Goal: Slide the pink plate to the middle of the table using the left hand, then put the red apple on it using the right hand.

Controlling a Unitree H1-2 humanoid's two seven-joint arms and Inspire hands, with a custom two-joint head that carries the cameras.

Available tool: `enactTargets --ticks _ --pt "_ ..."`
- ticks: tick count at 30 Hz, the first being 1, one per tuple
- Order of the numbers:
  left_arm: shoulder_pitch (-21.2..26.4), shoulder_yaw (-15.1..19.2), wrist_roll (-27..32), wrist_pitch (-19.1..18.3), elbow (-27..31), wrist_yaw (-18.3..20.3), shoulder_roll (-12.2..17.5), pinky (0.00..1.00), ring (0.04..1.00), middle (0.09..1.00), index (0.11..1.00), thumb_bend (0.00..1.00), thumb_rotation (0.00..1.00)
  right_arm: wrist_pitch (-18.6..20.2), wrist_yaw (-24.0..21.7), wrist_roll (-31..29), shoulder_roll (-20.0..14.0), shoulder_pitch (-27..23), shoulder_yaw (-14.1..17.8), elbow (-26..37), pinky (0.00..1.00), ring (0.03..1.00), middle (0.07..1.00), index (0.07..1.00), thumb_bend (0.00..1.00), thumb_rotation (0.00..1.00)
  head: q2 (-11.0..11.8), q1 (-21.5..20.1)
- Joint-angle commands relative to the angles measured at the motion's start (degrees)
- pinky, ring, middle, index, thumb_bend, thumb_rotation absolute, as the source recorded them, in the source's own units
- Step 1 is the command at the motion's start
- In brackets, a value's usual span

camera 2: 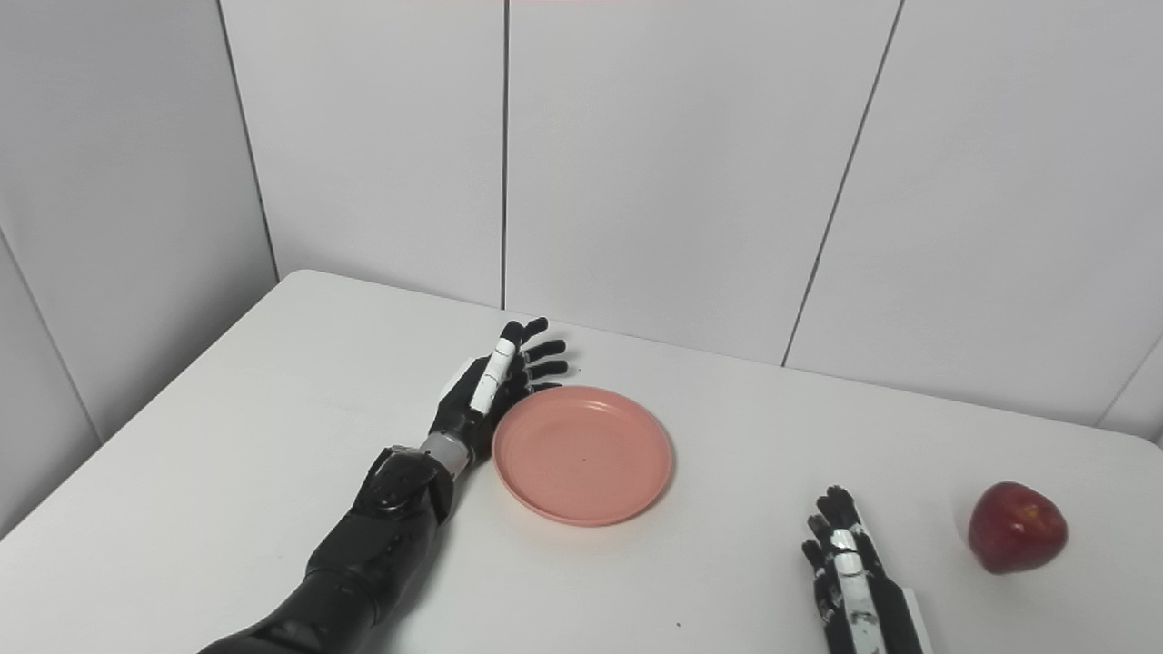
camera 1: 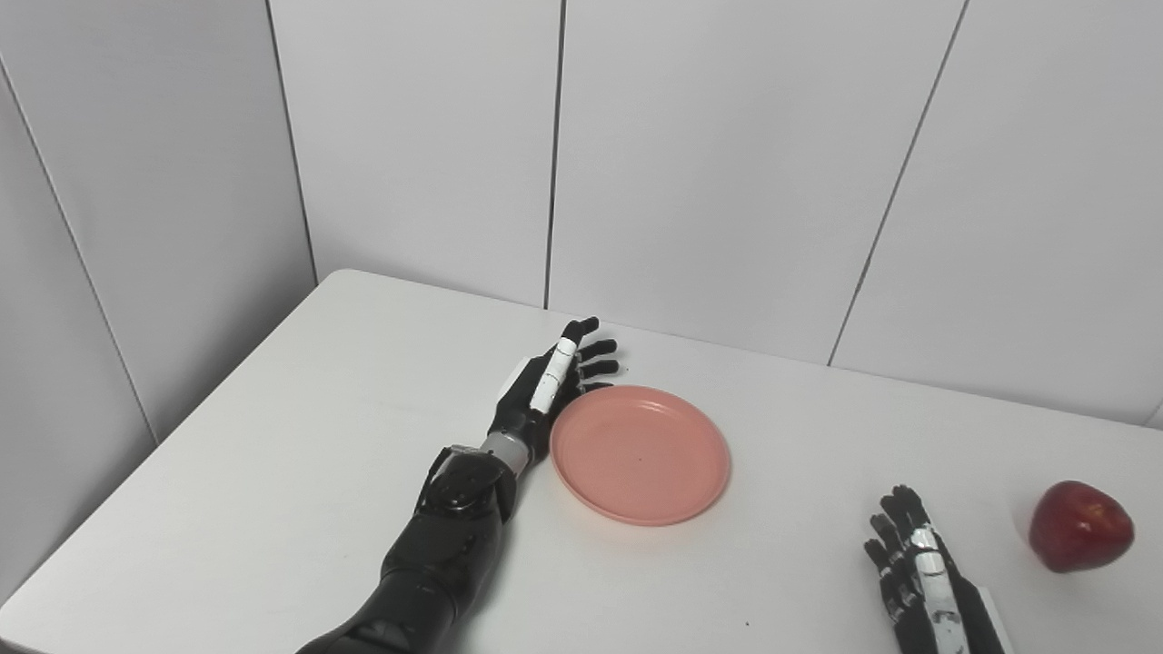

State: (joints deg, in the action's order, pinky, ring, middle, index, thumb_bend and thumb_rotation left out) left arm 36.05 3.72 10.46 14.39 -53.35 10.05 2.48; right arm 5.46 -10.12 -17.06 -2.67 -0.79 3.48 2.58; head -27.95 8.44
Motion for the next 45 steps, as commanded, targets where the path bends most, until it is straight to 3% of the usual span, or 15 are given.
enactTargets --ticks 1,45 --pt "-3.24 -0.52 -0.58 -6.19 -2.66 -0.45 -1.69 0.69 0.793 0.835 0.89 0.81 0.92 0.5 0.15 -0.27 1.07 1.34 -0.53 -0.72 1.0 0.985 0.962 0.938 0.81 0.73 -0.1 -0.05" --pt "-3.96 -1.78 -1.81 -5.12 -4.94 -0.02 -5.68 0.76 0.833 0.871 0.922 0.81 0.92 1.0 0.75 -0.09 1.1 1.43 -1.35 -0.09 1.0 0.979 0.958 0.943 0.79 0.72 -0.37 -1.57"
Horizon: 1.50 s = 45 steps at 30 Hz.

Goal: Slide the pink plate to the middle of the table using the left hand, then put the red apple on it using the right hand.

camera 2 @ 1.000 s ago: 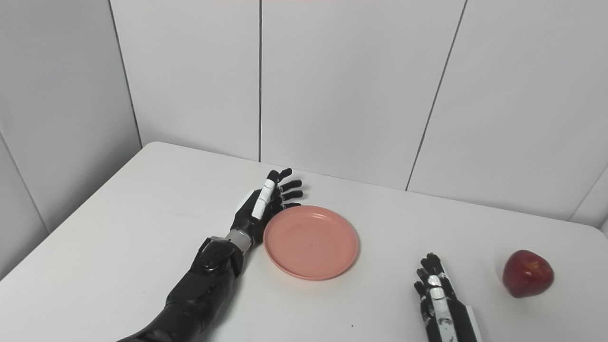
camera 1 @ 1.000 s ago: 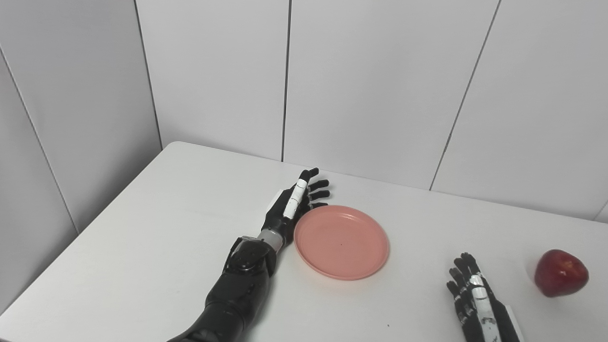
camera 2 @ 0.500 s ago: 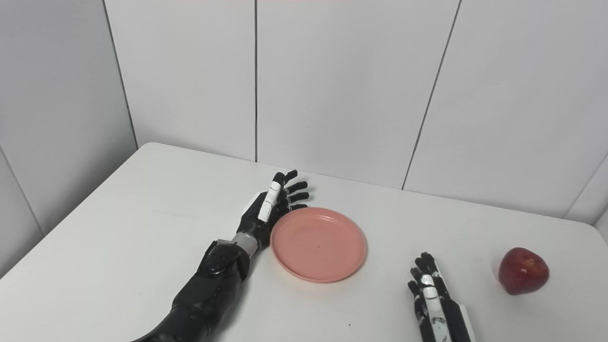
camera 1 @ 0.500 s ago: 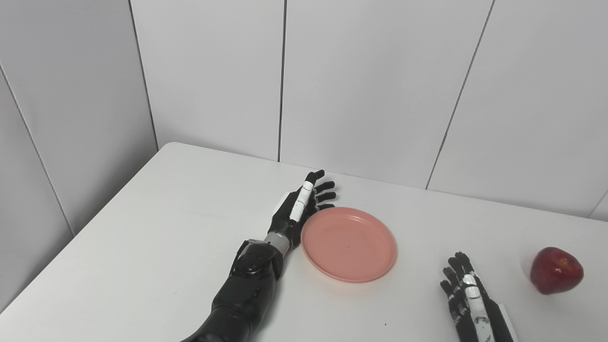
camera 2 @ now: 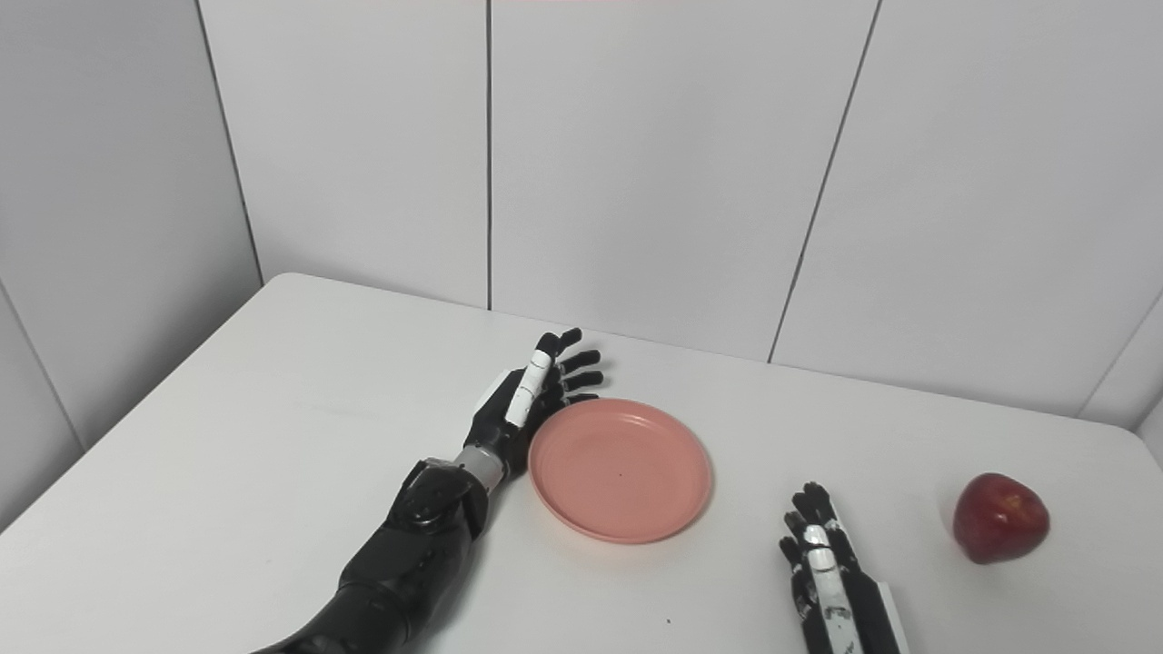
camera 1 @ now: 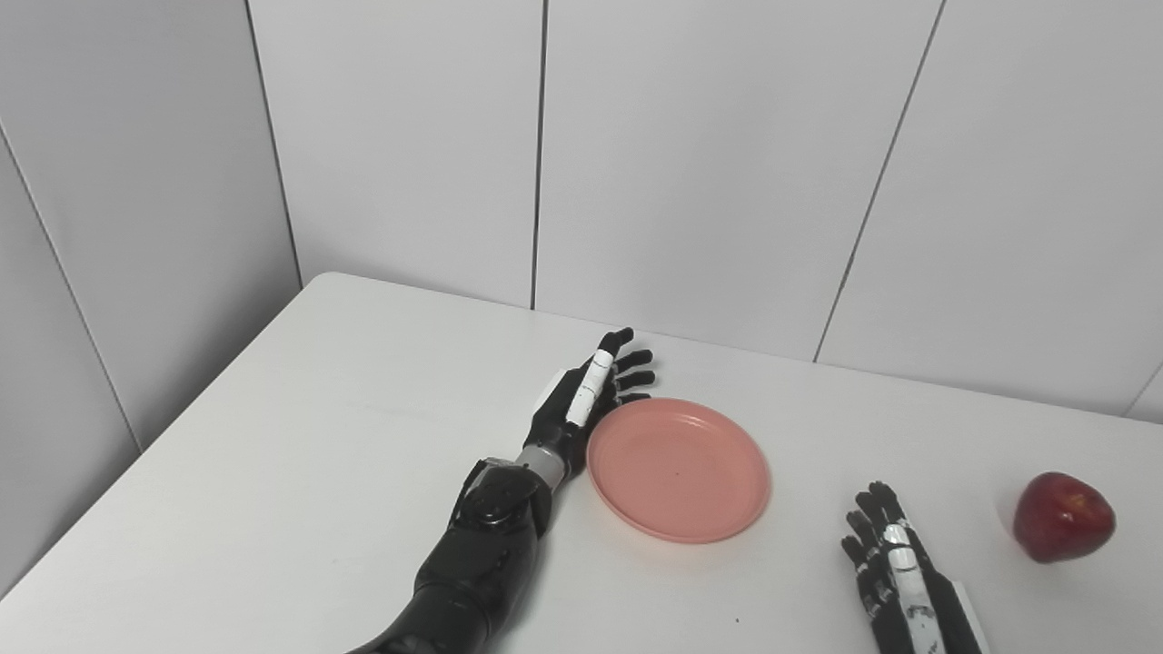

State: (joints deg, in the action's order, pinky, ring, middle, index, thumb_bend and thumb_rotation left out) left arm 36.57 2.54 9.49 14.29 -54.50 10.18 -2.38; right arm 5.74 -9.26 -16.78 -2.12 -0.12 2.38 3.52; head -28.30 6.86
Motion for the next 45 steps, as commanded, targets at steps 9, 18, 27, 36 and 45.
enactTargets --ticks 9,18,27,36,45 --pt "-4.1 0.41 -0.13 -5.59 -4.43 -0.24 0.56 0.74 0.825 0.868 0.934 0.8 0.91 -0.17 0.39 0.48 1.72 0.26 -0.81 -2.23 1.0 0.968 0.943 0.934 0.78 0.69 0.51 -6.81" --pt "-3.68 1.24 -0.49 -3.96 -6.93 0.11 2.36 0.75 0.835 0.868 0.922 0.77 0.93 -0.31 1.38 2.38 3.3 0.02 -1.5 -2.75 1.0 0.957 0.941 0.93 0.77 0.69 0.76 -10.24" --pt "-3.77 1.14 -0.63 -3.4 -7.2 0.56 2.68 0.74 0.834 0.876 0.935 0.76 0.94 -0.24 1.95 3.15 4.22 -0.13 -1.74 -2.91 1.0 0.959 0.946 0.933 0.79 0.69 0.98 -11.15" --pt "-3.4 1.47 -0.31 -3.55 -8.23 1.18 3.18 0.75 0.832 0.882 0.935 0.79 0.92 -0.86 2.18 3.11 5.15 -0.46 -1.43 -3.92 1.0 0.947 0.932 0.917 0.81 0.65 1.7 -13.71" --pt "-2.57 1.37 -0.61 -2.39 -10.37 1.45 4.01 0.74 0.836 0.885 0.943 0.75 0.95 -3.29 5.92 4.64 6.33 -0.24 0.92 -0.36 1.0 0.926 0.904 0.898 0.75 0.69 2.62 -16.14"
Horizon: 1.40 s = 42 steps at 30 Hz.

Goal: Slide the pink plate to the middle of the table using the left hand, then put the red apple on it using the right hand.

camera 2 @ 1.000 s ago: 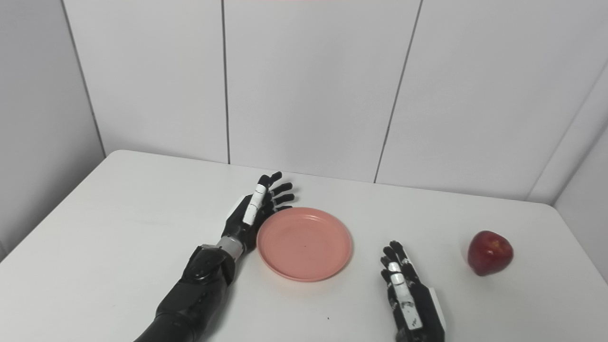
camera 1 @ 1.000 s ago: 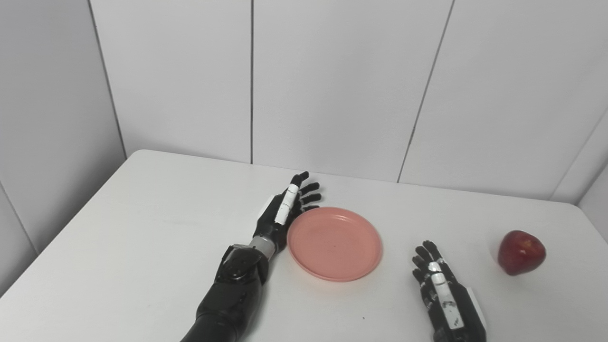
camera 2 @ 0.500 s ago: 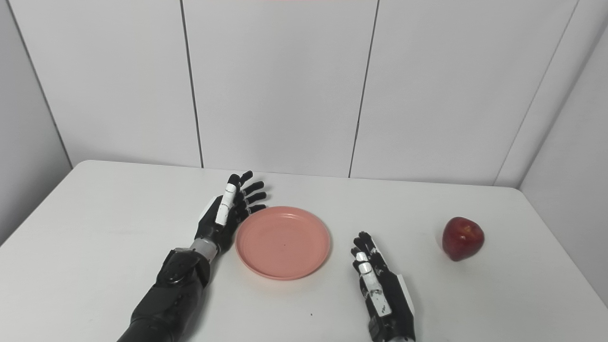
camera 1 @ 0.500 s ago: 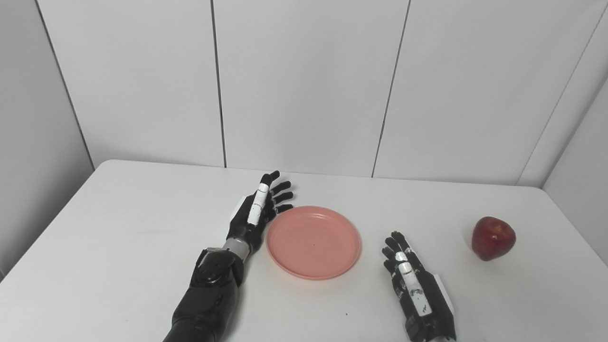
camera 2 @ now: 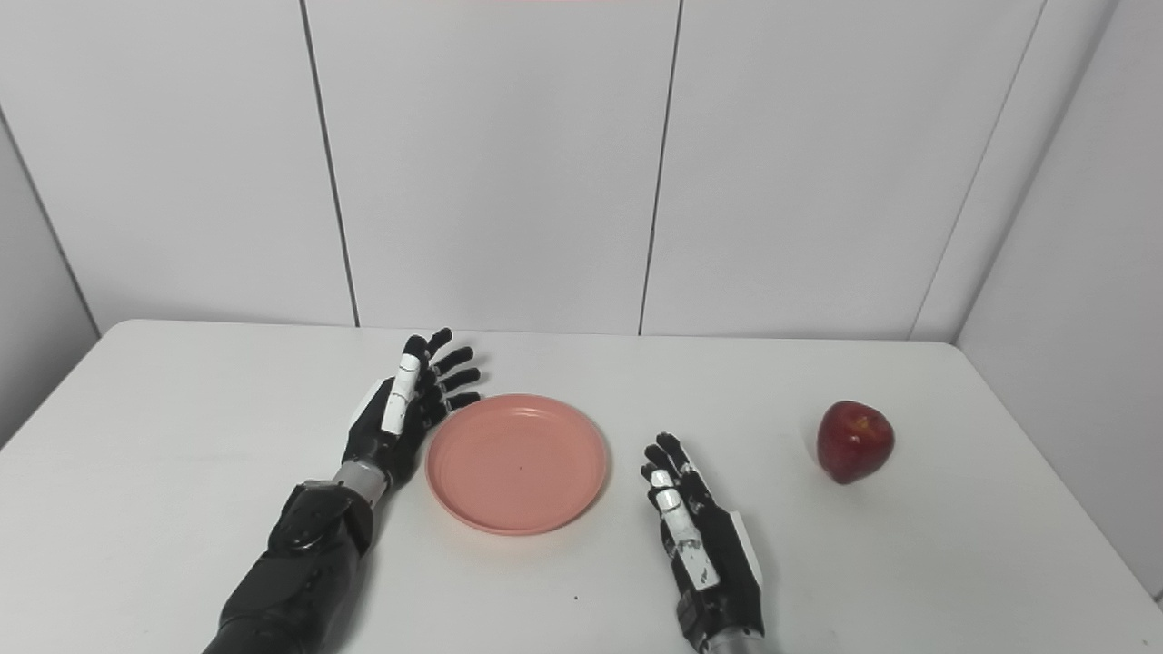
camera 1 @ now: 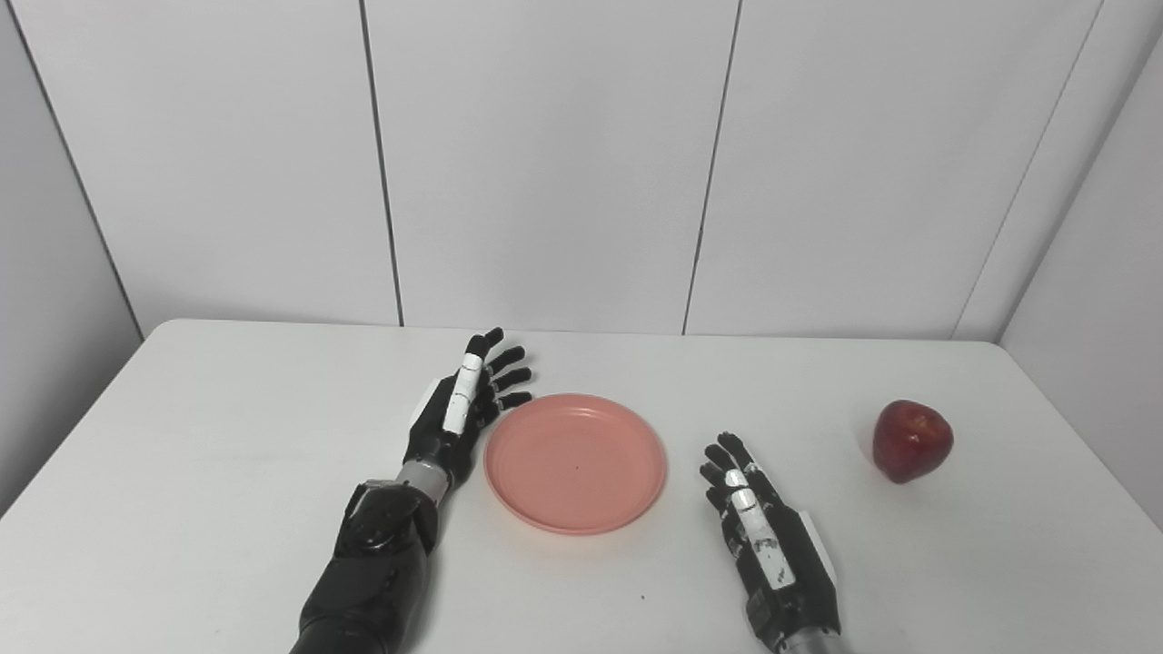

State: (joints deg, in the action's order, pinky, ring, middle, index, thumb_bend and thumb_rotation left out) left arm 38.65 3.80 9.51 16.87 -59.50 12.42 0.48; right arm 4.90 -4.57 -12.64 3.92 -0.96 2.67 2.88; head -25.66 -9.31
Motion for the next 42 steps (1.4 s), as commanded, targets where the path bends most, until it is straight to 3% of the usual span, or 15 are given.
enactTargets --ticks 1,18,26,33,42 --pt "-4.55 0.09 -0.62 -4.9 -5.57 -0.62 1.3 0.74 0.836 0.885 0.944 0.75 0.96 -3.13 1.3 0.97 0.08 0.51 0.74 0.7 1.0 0.92 0.898 0.89 0.75 0.68 0.04 -0.31" --pt "-2.64 0.56 -0.15 -3.77 -9.19 1.55 2.82 0.78 0.852 0.894 0.954 0.74 0.95 -5.34 4.23 6.56 -1.09 -1.34 0.37 3.66 0.98 0.885 0.87 0.869 0.76 0.69 1.42 -5.64" --pt "-1.92 1.48 0.19 -3.48 -11.06 2.44 3.49 0.8 0.854 0.893 0.956 0.77 0.92 -7.85 5.13 10.32 -2.71 -3.15 0.28 3.34 0.96 0.894 0.86 0.848 0.78 0.63 2.5 -8.85" --pt "-2.0 1.42 -0.32 -3.52 -11.51 3.04 4.17 0.84 0.883 0.917 0.968 0.74 0.96 -8.8 7.39 15.7 -4.0 -5.3 0.24 3.28 0.86 0.842 0.822 0.848 0.78 0.7 2.53 -10.55" --pt "-1.85 1.63 -0.09 -3.64 -11.68 3.43 4.32 0.84 0.894 0.925 0.969 0.7 0.96 -9.29 9.83 20.87 -6.34 -7.9 0.89 4.21 0.82 0.815 0.79 0.831 0.76 0.76 2.65 -10.7"
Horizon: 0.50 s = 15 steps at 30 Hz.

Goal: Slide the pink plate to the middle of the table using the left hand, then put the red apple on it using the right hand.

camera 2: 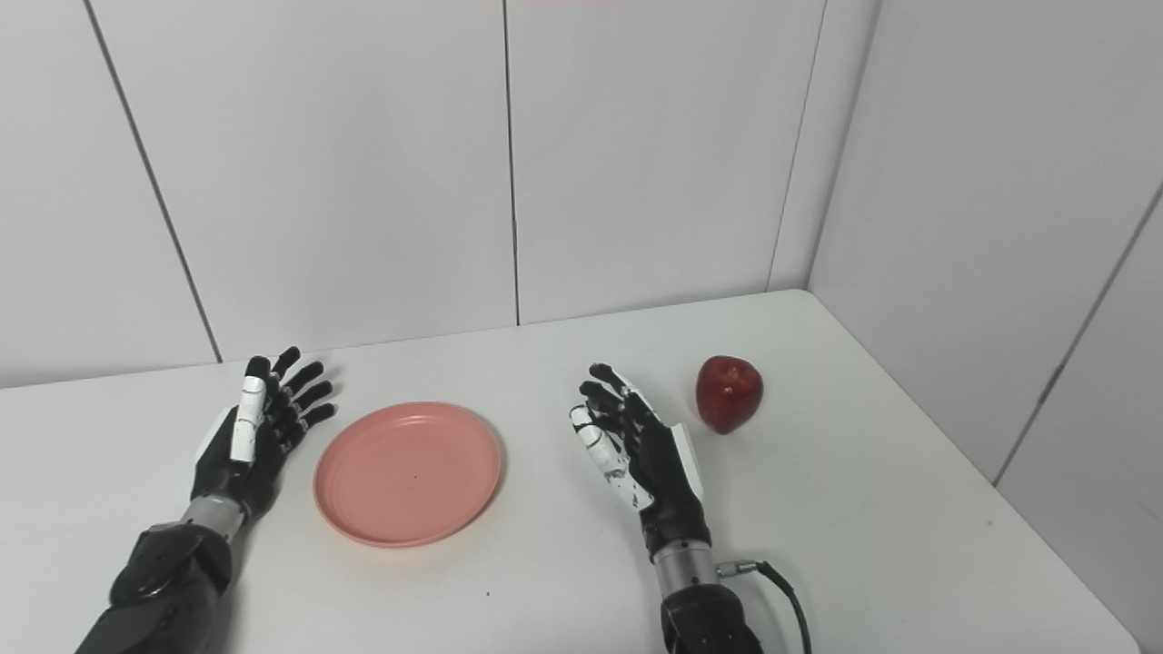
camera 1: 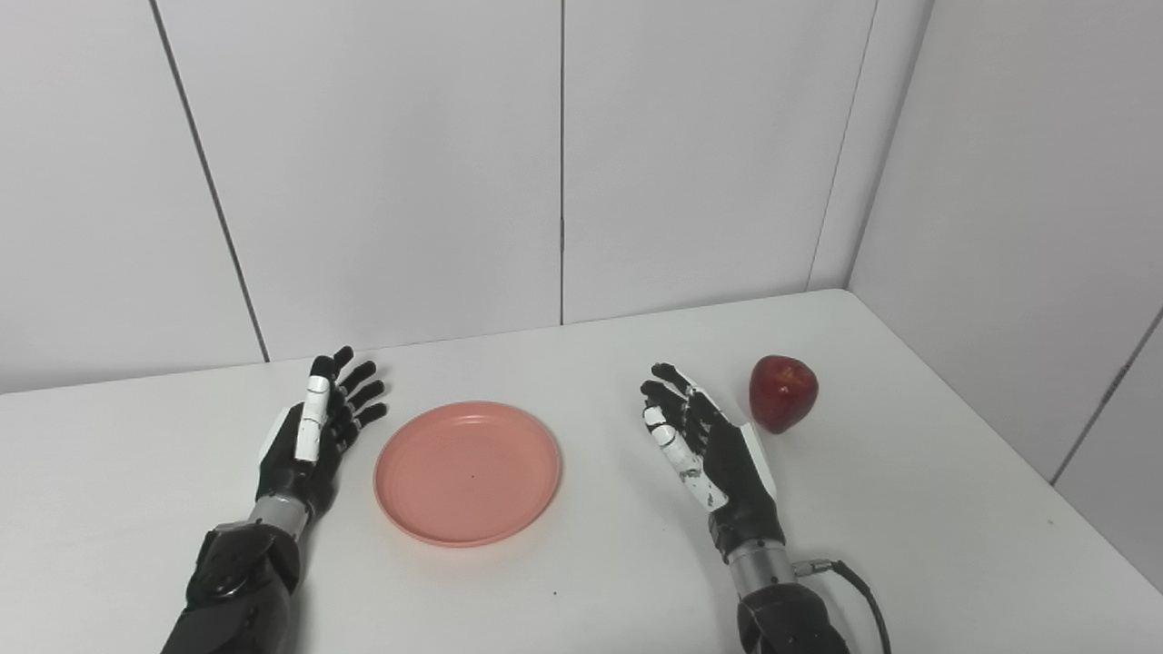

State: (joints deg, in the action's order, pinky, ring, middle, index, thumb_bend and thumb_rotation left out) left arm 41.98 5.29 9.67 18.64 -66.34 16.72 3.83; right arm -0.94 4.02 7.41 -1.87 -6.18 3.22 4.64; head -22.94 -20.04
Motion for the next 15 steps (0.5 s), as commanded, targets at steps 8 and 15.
enactTargets --ticks 8,15 --pt "-5.37 0.5 -0.09 -5.89 -4.62 -0.82 0.85 0.86 0.895 0.927 0.972 0.72 0.95 -3.39 3.14 4.05 -3.52 -6.12 1.72 2.86 0.79 0.805 0.786 0.808 0.81 0.79 -0.04 -0.14" --pt "-5.06 0.54 -0.25 -5.26 -5.7 -0.44 1.08 0.86 0.895 0.927 0.976 0.72 0.95 -3.21 3.76 7.19 -6.33 -8.34 1.58 2.94 0.79 0.791 0.788 0.8 0.81 0.85 0.4 -0.33"
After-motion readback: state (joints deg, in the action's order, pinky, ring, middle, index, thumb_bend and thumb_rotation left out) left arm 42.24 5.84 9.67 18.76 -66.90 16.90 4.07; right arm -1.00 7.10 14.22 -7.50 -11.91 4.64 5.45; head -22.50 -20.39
